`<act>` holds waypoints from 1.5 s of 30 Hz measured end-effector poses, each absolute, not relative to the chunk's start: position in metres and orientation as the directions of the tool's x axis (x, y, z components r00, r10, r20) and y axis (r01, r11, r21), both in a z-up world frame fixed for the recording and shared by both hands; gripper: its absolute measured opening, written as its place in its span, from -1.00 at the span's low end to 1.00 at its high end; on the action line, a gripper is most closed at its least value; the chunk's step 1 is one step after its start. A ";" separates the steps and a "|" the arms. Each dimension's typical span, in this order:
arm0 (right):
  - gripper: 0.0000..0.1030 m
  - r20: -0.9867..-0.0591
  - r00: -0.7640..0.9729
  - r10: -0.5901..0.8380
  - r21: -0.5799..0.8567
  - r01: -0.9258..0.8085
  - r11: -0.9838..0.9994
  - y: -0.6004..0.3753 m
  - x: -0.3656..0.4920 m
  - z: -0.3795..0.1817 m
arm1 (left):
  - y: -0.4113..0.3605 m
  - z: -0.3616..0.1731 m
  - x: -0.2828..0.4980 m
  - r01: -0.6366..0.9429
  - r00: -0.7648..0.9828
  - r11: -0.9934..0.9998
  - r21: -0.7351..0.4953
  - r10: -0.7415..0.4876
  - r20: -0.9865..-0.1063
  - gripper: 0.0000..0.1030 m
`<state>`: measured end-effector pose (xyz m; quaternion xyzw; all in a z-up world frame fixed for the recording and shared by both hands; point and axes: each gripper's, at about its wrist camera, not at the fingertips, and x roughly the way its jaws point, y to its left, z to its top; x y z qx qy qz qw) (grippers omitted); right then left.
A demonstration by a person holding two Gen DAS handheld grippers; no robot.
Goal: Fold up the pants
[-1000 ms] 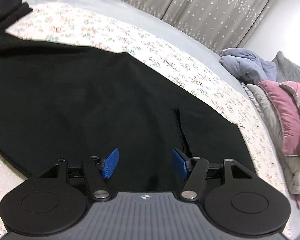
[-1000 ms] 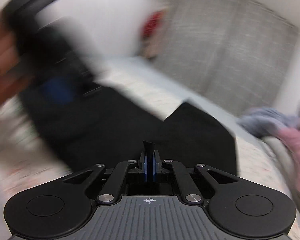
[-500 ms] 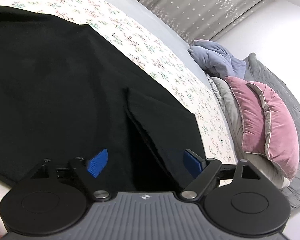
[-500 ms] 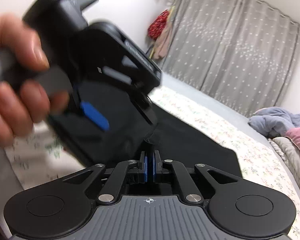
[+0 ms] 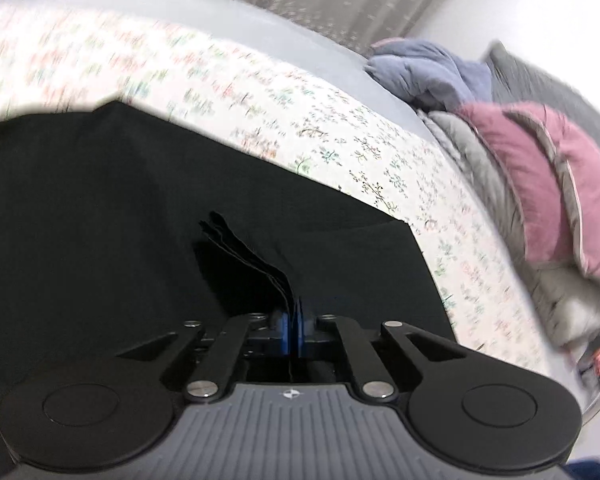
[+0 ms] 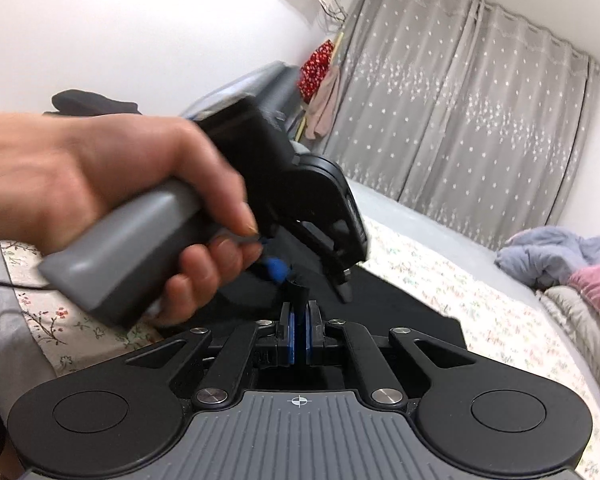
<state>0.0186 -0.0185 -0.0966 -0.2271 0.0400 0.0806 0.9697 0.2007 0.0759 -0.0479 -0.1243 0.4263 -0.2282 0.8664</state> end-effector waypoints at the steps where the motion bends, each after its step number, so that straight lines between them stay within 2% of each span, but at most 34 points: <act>1: -0.91 -0.104 0.985 0.137 -0.444 -0.169 0.880 -0.015 0.017 -0.098 | 0.076 -0.044 0.200 0.310 0.543 0.874 -0.375 -0.487 -0.684 -0.68; 11: -0.93 -0.029 0.985 0.169 -0.433 -0.165 0.886 0.027 0.029 -0.082 | 0.139 0.008 0.211 0.391 0.645 0.898 -0.203 -0.425 -0.636 -0.69; 17: -0.93 -0.030 0.956 0.293 -0.308 -0.288 0.907 0.079 0.047 -0.057 | 0.210 0.037 0.224 0.357 0.714 0.930 -0.082 -0.329 -0.619 -0.69; 21: -0.93 -0.027 0.924 0.382 -0.329 -0.369 0.869 0.132 0.063 -0.049 | 0.258 0.041 0.236 0.300 0.758 0.954 0.002 -0.237 -0.608 -0.69; 25: -0.93 -0.072 0.882 0.466 -0.339 -0.461 0.820 0.180 0.089 -0.043 | 0.309 0.029 0.248 0.203 0.777 0.978 0.051 -0.129 -0.616 -0.68; 31: -0.93 -0.211 0.793 0.571 -0.312 -0.608 0.730 0.240 0.128 -0.059 | 0.370 0.008 0.259 0.084 0.768 0.995 0.051 -0.032 -0.640 -0.68; 42: -0.91 -0.303 0.712 0.634 -0.272 -0.702 0.658 0.297 0.152 -0.076 | 0.403 -0.020 0.273 0.014 0.741 0.994 0.112 0.066 -0.669 -0.68; 45: -0.79 -0.348 0.676 0.649 -0.207 -0.731 0.650 0.291 0.162 -0.077 | 0.406 -0.024 0.272 0.007 0.741 0.992 0.125 0.079 -0.667 -0.68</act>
